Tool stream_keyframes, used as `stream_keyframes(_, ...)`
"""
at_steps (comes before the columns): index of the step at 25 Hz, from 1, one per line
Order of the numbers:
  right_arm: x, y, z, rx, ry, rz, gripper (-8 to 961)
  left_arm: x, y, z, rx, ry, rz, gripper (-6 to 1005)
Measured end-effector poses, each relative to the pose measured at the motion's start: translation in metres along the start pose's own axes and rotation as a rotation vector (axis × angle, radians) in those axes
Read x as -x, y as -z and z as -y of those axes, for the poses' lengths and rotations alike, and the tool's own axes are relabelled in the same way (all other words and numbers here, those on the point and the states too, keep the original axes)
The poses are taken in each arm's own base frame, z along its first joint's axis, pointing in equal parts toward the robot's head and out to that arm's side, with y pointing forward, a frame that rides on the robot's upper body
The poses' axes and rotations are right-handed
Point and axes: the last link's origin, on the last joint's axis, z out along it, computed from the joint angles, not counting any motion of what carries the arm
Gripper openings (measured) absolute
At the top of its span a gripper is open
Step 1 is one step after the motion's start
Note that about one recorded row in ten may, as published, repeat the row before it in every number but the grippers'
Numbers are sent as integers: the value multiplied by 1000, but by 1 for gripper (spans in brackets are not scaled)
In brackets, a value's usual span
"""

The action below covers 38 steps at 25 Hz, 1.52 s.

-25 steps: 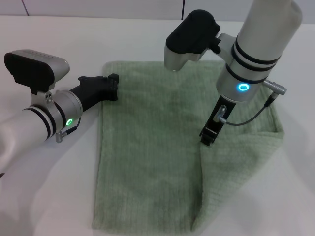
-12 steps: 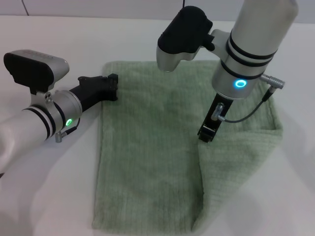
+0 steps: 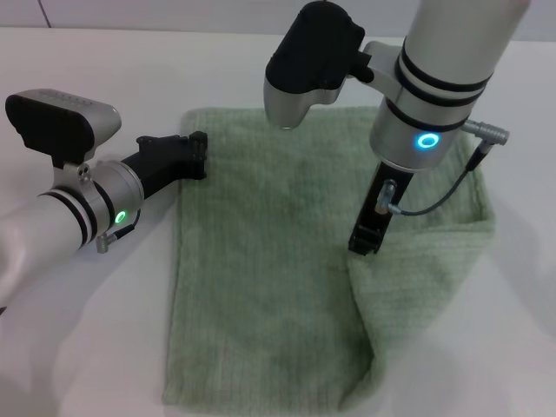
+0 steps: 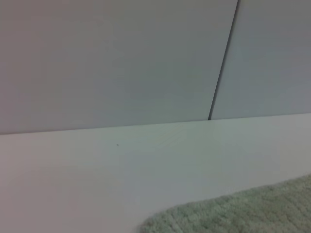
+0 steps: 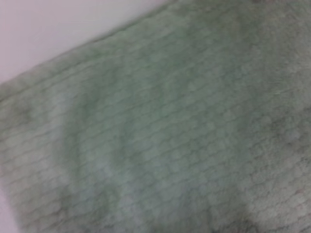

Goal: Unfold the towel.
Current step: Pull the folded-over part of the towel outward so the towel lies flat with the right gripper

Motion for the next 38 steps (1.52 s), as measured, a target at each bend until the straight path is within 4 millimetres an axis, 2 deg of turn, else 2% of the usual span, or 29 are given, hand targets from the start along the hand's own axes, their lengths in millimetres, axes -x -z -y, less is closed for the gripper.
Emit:
stream_keyframes(7,-2,11,-10,20,47,-50,62,1,0,0,-1,3,1,-1)
stream_keyframes(12,-5,12,-16,34,73,-106,62,1,1,0,-2,4,2,-1)
stream_keyframes(19,-10,8,-21,27,102,-188,62,1,1,0,-2,3,2,-1)
stream_keyframes(27,-17,-6,-30,69,133,-305,63,1,1,1,-3,3,2,-1)
stream_keyframes(38,-29,-16,-31,68,143,-429,63,2,2,2,-5,5,4,-1)
